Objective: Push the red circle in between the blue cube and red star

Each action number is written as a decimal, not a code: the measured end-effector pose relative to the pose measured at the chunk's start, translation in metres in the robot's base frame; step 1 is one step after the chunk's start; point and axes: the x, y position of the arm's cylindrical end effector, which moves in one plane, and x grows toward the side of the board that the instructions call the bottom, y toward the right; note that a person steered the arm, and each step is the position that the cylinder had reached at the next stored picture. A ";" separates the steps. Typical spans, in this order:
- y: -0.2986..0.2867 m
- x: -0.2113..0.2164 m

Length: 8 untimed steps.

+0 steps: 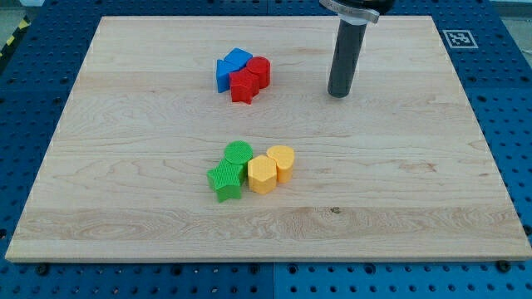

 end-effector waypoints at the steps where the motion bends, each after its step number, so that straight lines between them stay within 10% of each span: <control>1: 0.000 0.000; 8: -0.133 -0.035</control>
